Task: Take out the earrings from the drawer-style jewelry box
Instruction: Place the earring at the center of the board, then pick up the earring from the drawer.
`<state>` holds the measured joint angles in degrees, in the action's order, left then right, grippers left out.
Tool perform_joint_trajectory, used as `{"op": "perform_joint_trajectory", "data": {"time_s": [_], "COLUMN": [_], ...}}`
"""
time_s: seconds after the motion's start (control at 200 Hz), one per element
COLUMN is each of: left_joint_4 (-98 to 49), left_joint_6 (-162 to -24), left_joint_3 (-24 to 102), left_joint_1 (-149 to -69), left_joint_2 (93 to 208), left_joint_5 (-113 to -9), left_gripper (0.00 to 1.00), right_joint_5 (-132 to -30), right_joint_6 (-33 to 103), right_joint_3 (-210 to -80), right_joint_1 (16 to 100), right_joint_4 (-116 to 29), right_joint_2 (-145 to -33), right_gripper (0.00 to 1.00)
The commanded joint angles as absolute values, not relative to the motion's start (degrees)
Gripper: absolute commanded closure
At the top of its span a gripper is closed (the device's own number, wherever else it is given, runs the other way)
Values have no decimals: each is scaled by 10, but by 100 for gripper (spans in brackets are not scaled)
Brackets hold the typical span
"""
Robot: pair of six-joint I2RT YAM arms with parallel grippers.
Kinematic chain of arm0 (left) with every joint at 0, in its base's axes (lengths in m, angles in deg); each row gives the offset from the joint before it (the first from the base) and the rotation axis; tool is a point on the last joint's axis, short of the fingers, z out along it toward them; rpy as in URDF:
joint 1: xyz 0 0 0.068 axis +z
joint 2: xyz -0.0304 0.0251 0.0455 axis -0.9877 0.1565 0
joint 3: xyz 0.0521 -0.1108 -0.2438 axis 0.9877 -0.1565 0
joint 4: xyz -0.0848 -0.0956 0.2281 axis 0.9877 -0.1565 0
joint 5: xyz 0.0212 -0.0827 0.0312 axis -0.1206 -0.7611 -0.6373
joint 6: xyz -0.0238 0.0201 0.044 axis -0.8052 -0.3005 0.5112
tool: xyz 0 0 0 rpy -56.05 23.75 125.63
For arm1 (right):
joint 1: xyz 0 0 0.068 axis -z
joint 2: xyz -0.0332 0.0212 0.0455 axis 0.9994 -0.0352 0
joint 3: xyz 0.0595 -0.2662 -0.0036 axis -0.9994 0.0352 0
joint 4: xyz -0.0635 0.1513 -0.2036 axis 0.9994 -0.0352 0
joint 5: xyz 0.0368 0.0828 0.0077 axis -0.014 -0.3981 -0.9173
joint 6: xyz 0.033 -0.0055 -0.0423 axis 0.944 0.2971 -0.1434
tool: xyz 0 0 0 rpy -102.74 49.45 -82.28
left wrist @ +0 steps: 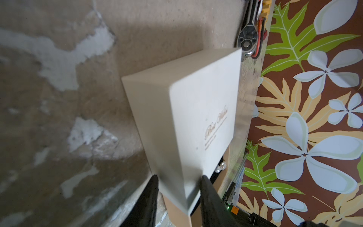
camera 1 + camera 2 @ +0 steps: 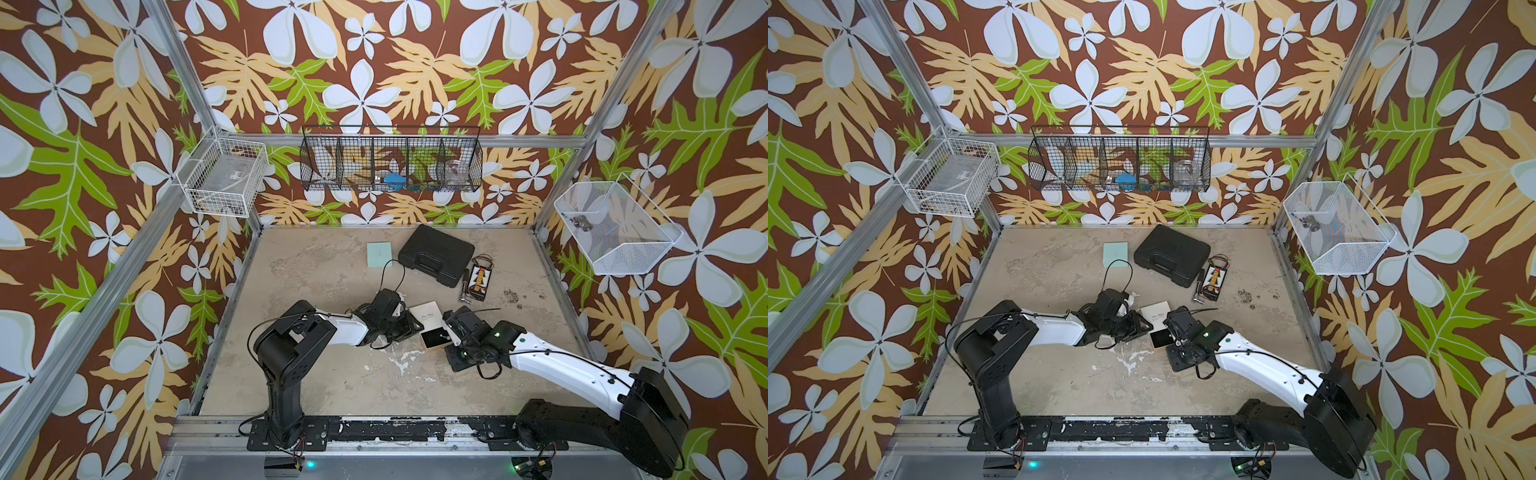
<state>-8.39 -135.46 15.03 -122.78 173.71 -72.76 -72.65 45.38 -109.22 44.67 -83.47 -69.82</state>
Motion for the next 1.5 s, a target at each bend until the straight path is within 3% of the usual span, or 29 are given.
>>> {"op": "perform_joint_trajectory", "data": {"time_s": [0.0, 0.43, 0.826, 1.121, 1.496], "left_joint_4": [-110, -109, -109, -109, -111], "left_joint_6": [-1347, -1347, -1347, -1344, -1343], "left_joint_3": [150, 153, 155, 157, 156], "left_joint_1": [-1227, -1229, -1229, -1232, -1233], "left_joint_2": [1740, 1742, 1741, 1740, 1741], "left_joint_5": [-716, -716, -720, -724, -726], "left_gripper": [63, 63, 63, 62, 63], "right_joint_5": [-754, -796, -745, -679, -635], "right_joint_6": [485, 473, 461, 432, 347], "right_joint_3": [-1073, -1054, -1111, -1171, -1241], "right_joint_1": [435, 426, 426, 460, 483], "right_joint_4": [-861, -811, -825, -834, -818], "right_joint_2": [-682, -746, -763, -742, -849], "right_gripper": [88, 88, 68, 69, 69]}}
